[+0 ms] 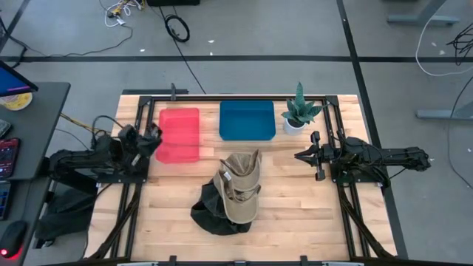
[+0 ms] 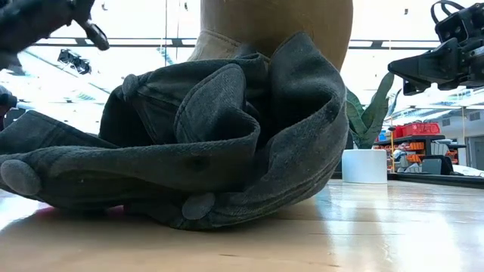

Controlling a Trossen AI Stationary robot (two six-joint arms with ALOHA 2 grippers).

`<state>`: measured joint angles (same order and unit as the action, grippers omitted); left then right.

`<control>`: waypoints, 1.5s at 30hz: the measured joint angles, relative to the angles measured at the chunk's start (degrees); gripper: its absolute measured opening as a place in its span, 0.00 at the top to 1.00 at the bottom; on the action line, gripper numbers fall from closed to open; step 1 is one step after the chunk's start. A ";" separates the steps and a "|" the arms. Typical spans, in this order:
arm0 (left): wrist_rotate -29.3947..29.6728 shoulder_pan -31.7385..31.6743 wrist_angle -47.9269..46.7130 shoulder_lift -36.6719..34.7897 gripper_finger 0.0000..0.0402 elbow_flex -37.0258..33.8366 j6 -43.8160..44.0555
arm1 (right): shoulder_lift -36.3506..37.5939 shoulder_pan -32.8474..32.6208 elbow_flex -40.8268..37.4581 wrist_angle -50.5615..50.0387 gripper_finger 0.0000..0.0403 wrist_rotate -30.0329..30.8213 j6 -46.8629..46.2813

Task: Pick & Place hat
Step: Put the top brown cap into the blue bin

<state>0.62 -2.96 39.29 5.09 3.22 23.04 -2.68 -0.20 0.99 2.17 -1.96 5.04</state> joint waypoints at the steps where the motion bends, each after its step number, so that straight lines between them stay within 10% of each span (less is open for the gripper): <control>1: 1.48 -0.02 -1.06 1.31 0.99 1.66 -2.58 | 0.00 0.01 -0.02 -0.02 0.92 0.02 -0.02; 8: 3.37 -0.02 -2.61 19.49 0.99 18.81 -18.49 | 0.00 0.01 0.00 -0.02 0.92 0.02 -0.02; 19: 3.35 -0.02 -8.47 39.27 0.99 39.63 -20.71 | 0.00 -0.01 -0.02 4.73 0.92 0.00 -0.17; 35: 3.35 -0.07 -8.72 42.30 0.99 42.62 -6.84 | -0.11 -0.01 -0.02 43.44 0.92 0.64 -18.70; 45: 3.35 -0.71 -9.10 42.04 0.99 42.65 -7.08 | -8.80 0.01 16.14 29.23 0.92 8.57 -16.44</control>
<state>3.97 -3.67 30.19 47.13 45.87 15.96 -11.48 -0.19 17.13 31.40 6.61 -11.41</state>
